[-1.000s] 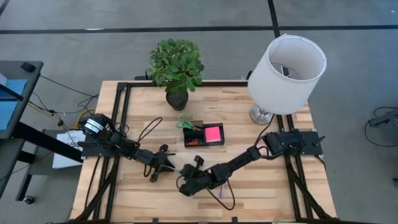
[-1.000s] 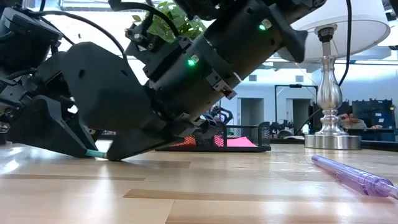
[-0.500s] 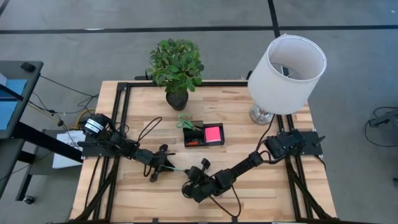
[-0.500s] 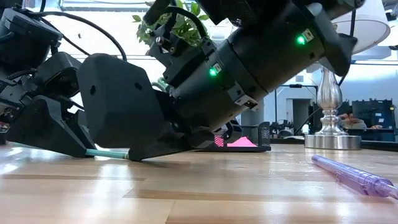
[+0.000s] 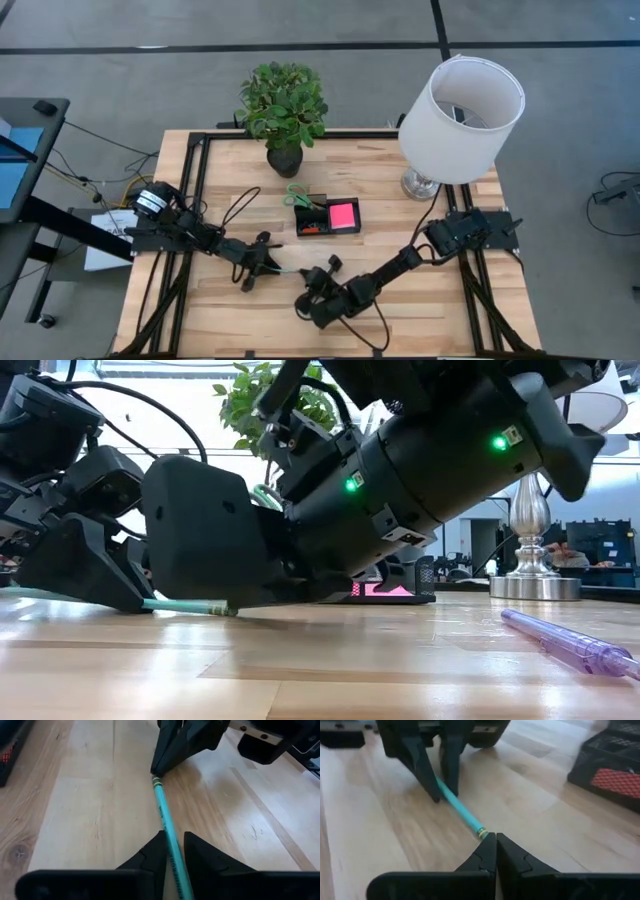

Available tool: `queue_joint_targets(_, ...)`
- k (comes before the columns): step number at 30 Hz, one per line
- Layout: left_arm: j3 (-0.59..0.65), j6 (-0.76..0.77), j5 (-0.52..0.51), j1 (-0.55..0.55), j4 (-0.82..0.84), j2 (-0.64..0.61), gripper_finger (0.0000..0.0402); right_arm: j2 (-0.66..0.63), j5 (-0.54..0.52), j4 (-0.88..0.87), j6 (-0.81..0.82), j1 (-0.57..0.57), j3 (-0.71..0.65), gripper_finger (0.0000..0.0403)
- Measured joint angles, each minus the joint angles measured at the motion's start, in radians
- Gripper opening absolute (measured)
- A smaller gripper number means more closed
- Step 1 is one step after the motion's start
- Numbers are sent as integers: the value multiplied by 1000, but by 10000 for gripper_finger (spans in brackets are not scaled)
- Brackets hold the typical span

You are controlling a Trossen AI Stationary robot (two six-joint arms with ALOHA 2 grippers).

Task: Pick and place office supplies into organizer
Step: Put the blue pencil into the black desk organizer

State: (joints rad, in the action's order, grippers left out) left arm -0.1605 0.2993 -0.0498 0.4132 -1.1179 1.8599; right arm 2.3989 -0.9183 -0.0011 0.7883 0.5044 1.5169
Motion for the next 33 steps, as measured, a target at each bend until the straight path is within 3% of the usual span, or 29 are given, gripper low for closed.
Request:
queue_joint_targets(5,-2,23,-4,0,3,0,14,4,-50,2,34,-5,-2,3)
queue_joint_targets(14,-9,38,-16,-1,11,-1,8,-25,-62,15,-38,0,2,1)
queue_joint_targets(18,-11,46,-17,-1,31,-11,7,-138,-130,-7,-190,9,11,1)
queue_joint_targets(23,-17,106,-33,-13,121,-87,7,-335,-265,-220,-194,13,11,1)
queue_joint_targets(28,-102,156,-92,-78,392,-274,7,-550,-300,-429,-170,6,12,0)
queue_joint_targets(33,-324,-11,-149,-152,760,-471,7,-710,-299,-470,-168,-3,11,0)
